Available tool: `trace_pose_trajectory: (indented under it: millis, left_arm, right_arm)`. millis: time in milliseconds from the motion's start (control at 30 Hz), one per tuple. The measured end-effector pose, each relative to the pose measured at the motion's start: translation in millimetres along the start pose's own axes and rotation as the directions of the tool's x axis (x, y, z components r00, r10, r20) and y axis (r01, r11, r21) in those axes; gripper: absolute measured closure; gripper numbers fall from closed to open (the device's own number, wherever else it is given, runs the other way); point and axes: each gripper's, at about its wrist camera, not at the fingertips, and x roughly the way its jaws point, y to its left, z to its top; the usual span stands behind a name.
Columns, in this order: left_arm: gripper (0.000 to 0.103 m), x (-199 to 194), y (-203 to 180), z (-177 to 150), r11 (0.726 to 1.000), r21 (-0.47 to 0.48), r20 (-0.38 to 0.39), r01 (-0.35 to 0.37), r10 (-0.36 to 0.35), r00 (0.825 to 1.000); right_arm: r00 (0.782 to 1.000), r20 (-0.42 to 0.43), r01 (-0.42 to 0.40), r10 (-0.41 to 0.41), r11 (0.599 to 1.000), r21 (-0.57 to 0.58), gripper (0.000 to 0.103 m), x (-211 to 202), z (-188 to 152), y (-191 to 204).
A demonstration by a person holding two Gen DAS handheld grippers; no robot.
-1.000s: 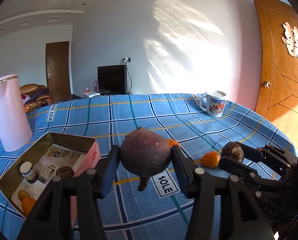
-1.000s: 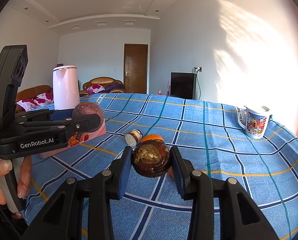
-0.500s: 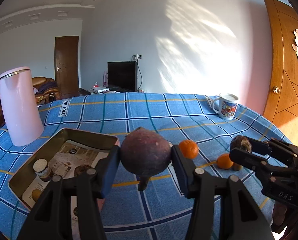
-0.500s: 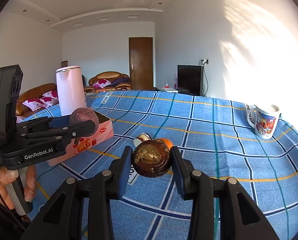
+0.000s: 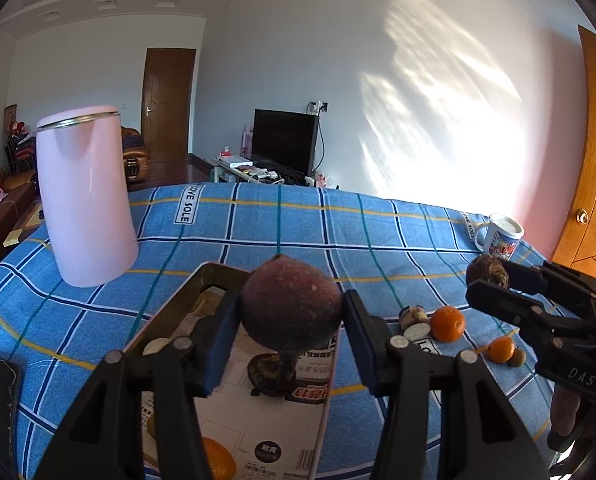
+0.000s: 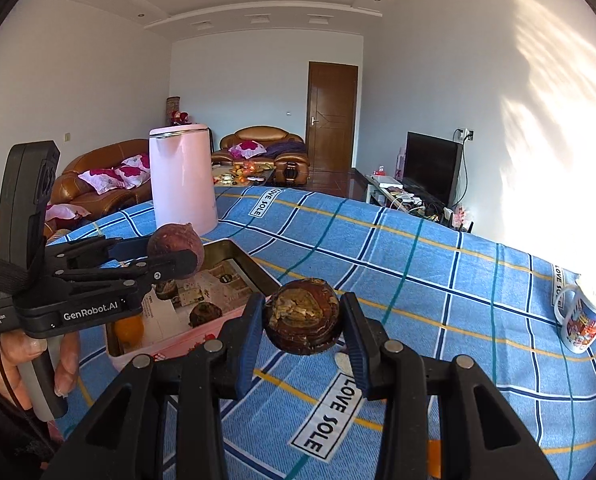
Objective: Organize fruits
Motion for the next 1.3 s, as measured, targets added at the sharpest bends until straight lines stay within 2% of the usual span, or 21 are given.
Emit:
trace_pose_trajectory:
  millis: [267,400,767,800,833,867,900,1067,1133,1300]
  left_arm:
    - [0.049,25,42,12,0.998,-0.051,-0.088,-0.031,0.027,0.996]
    - [0.049,38,47,15,0.997,-0.026,-0.134,-0.079,0.075,0.988]
    - [0.049,59,52,8,0.993,-0.005,-0.221,-0.120,0.116,0.968]
    - [0.048,58,52,8,0.992,-0.006,-0.214,-0.129,0.124,0.969]
    - [0.047,57,52,8,0.991,-0.007,-0.207,-0.134,0.129,0.970]
    - [0.046,55,52,9,0.991,-0.008,-0.205,-0.131,0.127,0.971]
    - [0.046,53,52,10,0.992,-0.010,-0.200,-0.126,0.122,0.972]
    - [0.032,35,42,13,0.992,-0.007,-0.155,-0.125,0.122,0.980]
    - [0.030,26,33,12,0.993,0.003,-0.128,-0.116,0.116,0.985]
    - [0.027,14,0,6,0.999,0.019,-0.104,-0.043,0.045,0.994]
  right_arm:
    - [0.995,-0.083,-0.058,0.057,0.998,-0.013,0.062,62,20,21]
    - [0.992,-0.114,-0.061,0.060,0.998,-0.008,0.062,90,20,30]
    - [0.978,-0.185,-0.084,0.091,0.995,0.044,0.062,133,8,46]
    - [0.978,-0.187,-0.081,0.088,0.996,0.048,0.062,133,7,46]
    - [0.977,-0.190,-0.088,0.097,0.995,0.052,0.056,134,7,46]
    - [0.975,-0.193,-0.103,0.111,0.993,0.051,0.042,132,7,48]
    - [0.976,-0.187,-0.104,0.111,0.994,0.045,0.039,130,7,50]
    - [0.980,-0.172,-0.098,0.105,0.994,0.046,0.038,109,6,48]
    - [0.982,-0.162,-0.091,0.098,0.994,0.052,0.038,92,1,41]
    - [0.989,-0.149,0.005,0.005,0.998,0.063,0.038,31,-25,4]
